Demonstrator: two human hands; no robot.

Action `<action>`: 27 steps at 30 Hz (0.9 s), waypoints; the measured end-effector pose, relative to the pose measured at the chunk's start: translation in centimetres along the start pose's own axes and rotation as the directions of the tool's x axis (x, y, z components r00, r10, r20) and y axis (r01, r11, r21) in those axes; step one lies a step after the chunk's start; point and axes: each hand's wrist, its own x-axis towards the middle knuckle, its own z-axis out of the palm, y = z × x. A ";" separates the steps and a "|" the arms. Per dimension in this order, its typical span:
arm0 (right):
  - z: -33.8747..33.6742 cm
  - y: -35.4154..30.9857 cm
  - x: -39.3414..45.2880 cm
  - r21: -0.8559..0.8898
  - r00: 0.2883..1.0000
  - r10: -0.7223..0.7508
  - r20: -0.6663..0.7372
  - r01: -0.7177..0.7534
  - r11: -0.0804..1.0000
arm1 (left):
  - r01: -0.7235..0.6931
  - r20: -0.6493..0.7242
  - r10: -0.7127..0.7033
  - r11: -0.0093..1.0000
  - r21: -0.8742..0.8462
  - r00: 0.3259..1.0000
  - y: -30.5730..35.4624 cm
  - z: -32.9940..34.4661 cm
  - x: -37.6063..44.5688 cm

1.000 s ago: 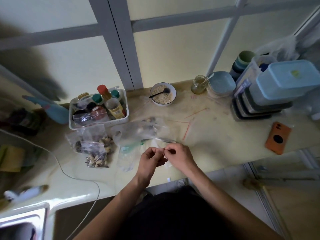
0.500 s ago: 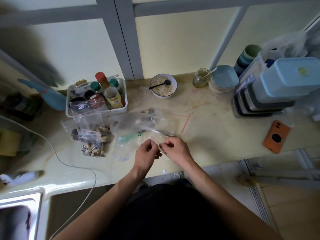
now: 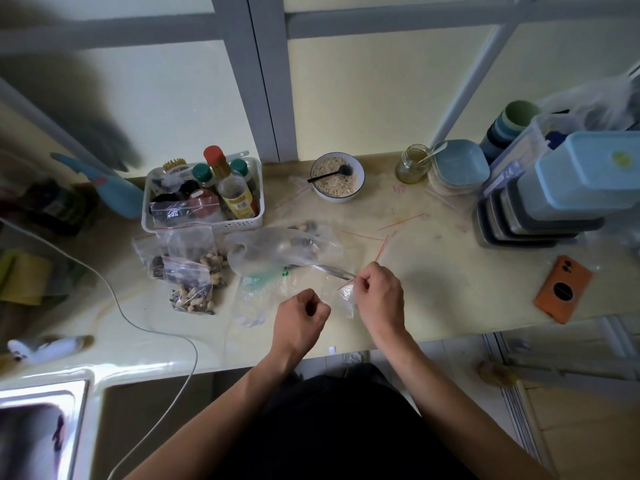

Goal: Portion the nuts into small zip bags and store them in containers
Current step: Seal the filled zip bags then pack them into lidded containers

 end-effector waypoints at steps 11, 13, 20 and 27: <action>-1.7 -4.2 -2.5 0.143 0.803 -0.596 -0.012 0.591 0.794 | 0.050 -0.041 -0.051 0.998 -0.031 0.998 0.8 -0.9 1.3; -1.0 -4.2 -2.6 0.132 0.832 -0.531 0.161 0.515 0.847 | 0.037 -0.021 -0.037 0.999 -0.030 0.999 0.7 -1.0 1.3; -0.8 -1.9 -1.7 -0.192 0.788 -0.081 0.611 0.247 0.950 | -0.011 -0.011 0.011 1.000 -0.010 1.000 0.7 -1.5 1.3; -0.9 -2.0 -0.6 -0.146 0.820 -0.062 0.569 0.174 0.974 | -0.377 0.097 0.367 0.920 0.112 0.925 -0.2 -1.5 1.6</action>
